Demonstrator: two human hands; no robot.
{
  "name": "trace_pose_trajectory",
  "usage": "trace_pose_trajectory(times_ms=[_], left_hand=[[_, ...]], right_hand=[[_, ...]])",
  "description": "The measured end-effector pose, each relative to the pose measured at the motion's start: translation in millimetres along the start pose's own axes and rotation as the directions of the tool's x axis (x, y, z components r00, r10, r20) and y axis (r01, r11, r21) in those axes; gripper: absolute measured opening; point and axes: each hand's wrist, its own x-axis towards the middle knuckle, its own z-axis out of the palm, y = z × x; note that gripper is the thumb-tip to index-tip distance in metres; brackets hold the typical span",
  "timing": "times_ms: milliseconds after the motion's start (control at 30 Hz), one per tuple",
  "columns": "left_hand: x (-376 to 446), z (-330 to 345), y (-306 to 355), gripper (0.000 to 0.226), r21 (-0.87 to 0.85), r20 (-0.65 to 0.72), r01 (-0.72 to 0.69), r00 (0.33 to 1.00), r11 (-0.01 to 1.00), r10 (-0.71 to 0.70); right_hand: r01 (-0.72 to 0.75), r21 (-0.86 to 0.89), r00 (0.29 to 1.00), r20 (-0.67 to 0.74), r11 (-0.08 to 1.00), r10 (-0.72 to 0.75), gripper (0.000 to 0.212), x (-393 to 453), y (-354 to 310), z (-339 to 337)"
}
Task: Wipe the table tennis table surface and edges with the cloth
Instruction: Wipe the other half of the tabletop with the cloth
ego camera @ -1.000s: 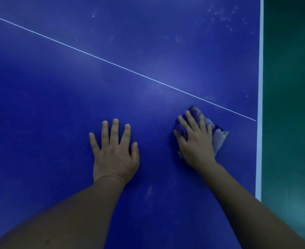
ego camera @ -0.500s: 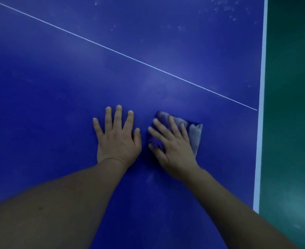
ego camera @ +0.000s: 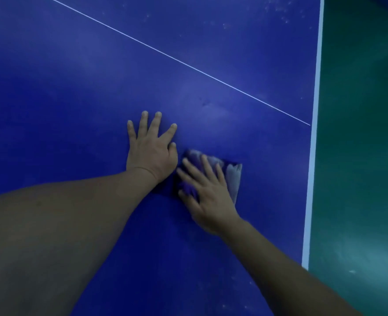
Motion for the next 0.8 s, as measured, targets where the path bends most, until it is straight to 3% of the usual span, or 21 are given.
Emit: trace_pose_trajectory(times_ms=[133, 267, 333, 500, 567, 633, 700, 800], left_hand=[[-11.3, -8.5, -19.2, 0.053, -0.099, 0.059, -0.149, 0.986, 0.984, 0.155], [-55.0, -8.7, -38.6, 0.055, -0.118, 0.073, -0.247, 0.964, 0.962, 0.257], [-83.3, -6.0, -42.9, 0.055, -0.106, 0.070, -0.267, 0.959, 0.958, 0.275], [-148.6, -3.3, -54.2, 0.061, -0.044, 0.099, -0.273, 0.956, 0.961, 0.276], [-174.1, -3.9, -59.0, 0.063, -0.023, 0.126, -0.261, 0.957, 0.965, 0.261], [-196.8, -3.4, -61.9, 0.064, 0.004, 0.148, -0.249, 0.958, 0.968, 0.246], [-214.4, -1.9, -65.0, 0.062, 0.022, 0.154, -0.237, 0.961, 0.971, 0.231], [-231.5, 1.9, -67.3, 0.064, 0.075, 0.185, -0.227, 0.960, 0.971, 0.210]], right_hand=[[0.096, -0.036, 0.992, 0.089, 0.995, -0.093, 0.052, -39.9, 35.2, -8.3], [-0.232, 0.042, 0.971, -0.045, 0.972, 0.234, 0.062, -1.1, 26.9, -17.5], [-0.297, 0.040, 0.953, -0.053, 0.954, 0.298, 0.064, 5.7, 2.3, -11.3], [0.020, 0.001, 0.997, 0.072, 1.000, -0.020, 0.056, -77.7, -51.0, 23.9], [0.055, -0.005, 0.990, 0.132, 0.998, -0.054, 0.054, -108.6, -37.2, 21.6], [-0.031, 0.006, 0.989, 0.147, 1.000, 0.029, 0.051, -112.0, -10.7, 9.7], [-0.219, 0.064, 0.971, 0.112, 0.974, 0.211, 0.047, -98.5, 3.0, 0.1], [-0.356, 0.087, 0.934, 0.062, 0.931, 0.351, 0.054, -77.3, -15.9, 4.0]])
